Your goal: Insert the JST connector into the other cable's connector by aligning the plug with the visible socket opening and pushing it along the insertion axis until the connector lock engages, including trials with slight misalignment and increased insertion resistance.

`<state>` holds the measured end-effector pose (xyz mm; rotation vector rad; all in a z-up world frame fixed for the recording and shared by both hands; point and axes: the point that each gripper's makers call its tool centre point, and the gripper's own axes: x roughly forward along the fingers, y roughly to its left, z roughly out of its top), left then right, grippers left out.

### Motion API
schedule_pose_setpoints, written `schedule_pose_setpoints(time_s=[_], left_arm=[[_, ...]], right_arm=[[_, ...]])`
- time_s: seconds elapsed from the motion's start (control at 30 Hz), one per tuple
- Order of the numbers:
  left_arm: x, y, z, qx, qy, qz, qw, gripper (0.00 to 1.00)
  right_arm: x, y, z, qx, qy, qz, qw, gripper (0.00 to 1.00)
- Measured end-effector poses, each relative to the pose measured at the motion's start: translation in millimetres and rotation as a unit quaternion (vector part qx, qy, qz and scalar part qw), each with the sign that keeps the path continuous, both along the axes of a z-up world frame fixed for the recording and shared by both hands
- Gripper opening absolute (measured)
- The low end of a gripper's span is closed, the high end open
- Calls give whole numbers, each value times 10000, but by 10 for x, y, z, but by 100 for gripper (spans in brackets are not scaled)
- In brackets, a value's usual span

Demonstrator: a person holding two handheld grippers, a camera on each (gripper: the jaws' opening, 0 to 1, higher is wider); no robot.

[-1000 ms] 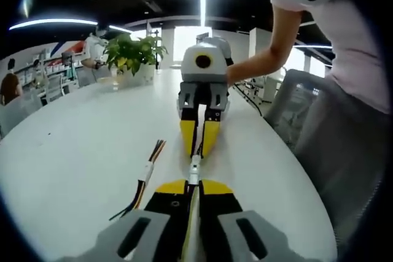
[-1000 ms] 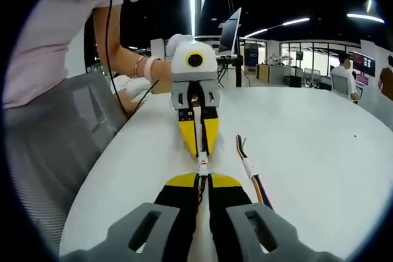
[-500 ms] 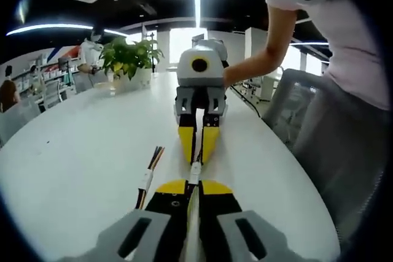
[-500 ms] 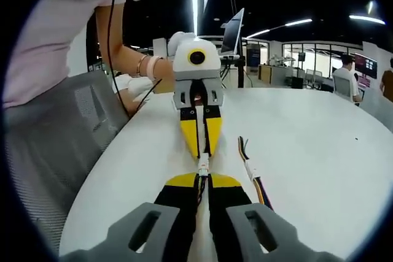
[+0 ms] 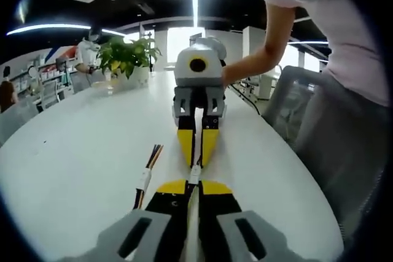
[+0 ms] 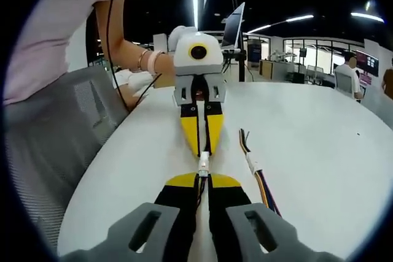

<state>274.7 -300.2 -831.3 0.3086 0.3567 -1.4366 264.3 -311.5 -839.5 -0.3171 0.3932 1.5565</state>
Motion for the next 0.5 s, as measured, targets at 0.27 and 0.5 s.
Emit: schedule_pose_setpoints(time_s=[0.27, 0.5], left_arm=[[42, 23, -28, 35, -40, 37, 10000, 0], [194, 65, -37, 39, -173, 325, 9993, 0]], right_arm=[[46, 26, -32, -44, -120, 13, 9999, 3], [218, 63, -49, -128, -419, -101, 9990, 3]])
